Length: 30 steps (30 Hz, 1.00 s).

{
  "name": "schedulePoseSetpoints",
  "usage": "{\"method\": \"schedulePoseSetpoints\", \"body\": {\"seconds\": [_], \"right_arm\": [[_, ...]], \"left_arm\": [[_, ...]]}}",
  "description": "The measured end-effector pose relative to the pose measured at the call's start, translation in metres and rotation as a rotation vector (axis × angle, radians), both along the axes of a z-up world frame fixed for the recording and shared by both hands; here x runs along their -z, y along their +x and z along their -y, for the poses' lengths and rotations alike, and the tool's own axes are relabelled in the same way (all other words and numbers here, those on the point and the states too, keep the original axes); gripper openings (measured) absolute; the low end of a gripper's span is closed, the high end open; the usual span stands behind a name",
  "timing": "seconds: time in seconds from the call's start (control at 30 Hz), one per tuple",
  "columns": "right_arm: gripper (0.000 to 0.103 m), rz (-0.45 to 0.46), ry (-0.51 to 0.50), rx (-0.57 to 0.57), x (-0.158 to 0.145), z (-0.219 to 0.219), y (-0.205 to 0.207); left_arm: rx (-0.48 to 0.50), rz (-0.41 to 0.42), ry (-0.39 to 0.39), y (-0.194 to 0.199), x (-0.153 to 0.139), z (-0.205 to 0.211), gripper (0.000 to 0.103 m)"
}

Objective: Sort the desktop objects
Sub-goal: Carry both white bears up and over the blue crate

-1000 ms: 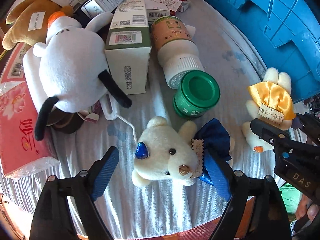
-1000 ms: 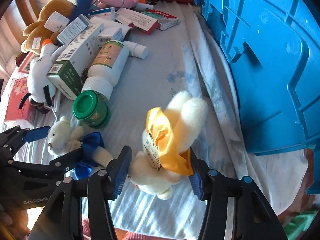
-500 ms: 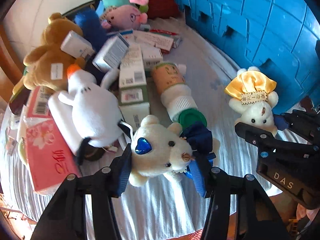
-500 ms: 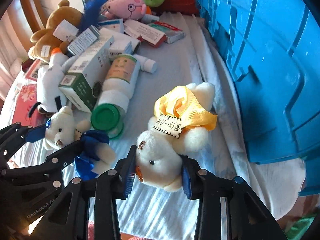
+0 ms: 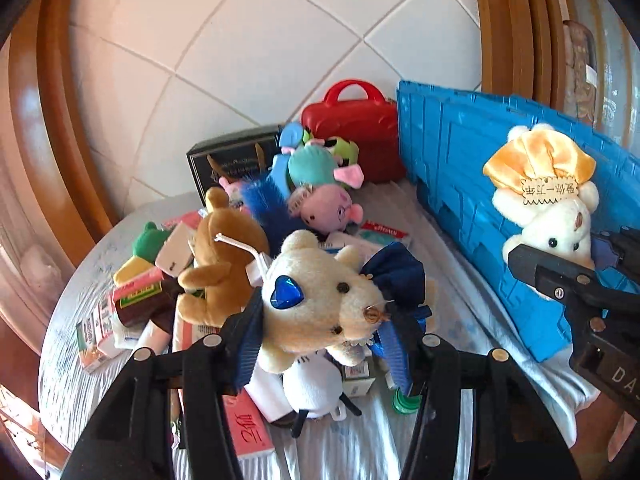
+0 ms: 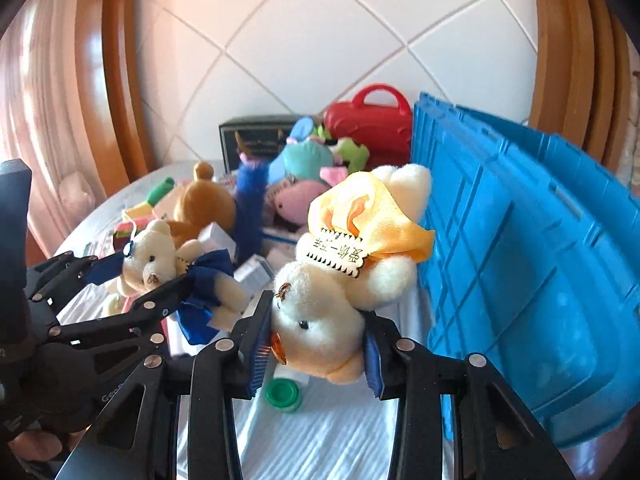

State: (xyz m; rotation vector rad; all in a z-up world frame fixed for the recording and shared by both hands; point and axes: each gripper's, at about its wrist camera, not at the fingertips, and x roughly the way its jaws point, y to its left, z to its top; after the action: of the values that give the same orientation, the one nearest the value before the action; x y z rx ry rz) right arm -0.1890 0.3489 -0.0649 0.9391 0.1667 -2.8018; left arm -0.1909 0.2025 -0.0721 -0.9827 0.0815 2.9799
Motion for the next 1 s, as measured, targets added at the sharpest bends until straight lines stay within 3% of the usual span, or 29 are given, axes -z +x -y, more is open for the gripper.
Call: {"method": "schedulePoseSetpoints", "body": {"seconds": [0.13,0.4,0.53,0.7,1.0], "right_arm": [[0.038,-0.096,0.006,0.019,-0.034,-0.002,0.002],[0.038,-0.213,0.04,0.137,-0.086,-0.044,0.017],[0.039,-0.226,0.059,0.23,-0.106,-0.09,0.022],[0.039,-0.23,0.089,0.333,-0.124,-0.147,0.027],[0.039,-0.189,0.121,0.415,-0.139,-0.221,0.028]], "left_arm": [[0.012,-0.082,0.012,0.001,-0.031,-0.007,0.052],[0.115,-0.151,0.025,-0.015,-0.079,-0.064,0.053],[0.185,-0.174,0.027,-0.022,-0.099,-0.106,0.053],[0.273,-0.143,0.03,-0.034,-0.112,-0.163,0.053],[0.363,-0.109,0.02,-0.049,-0.13,-0.243,0.053]]}}
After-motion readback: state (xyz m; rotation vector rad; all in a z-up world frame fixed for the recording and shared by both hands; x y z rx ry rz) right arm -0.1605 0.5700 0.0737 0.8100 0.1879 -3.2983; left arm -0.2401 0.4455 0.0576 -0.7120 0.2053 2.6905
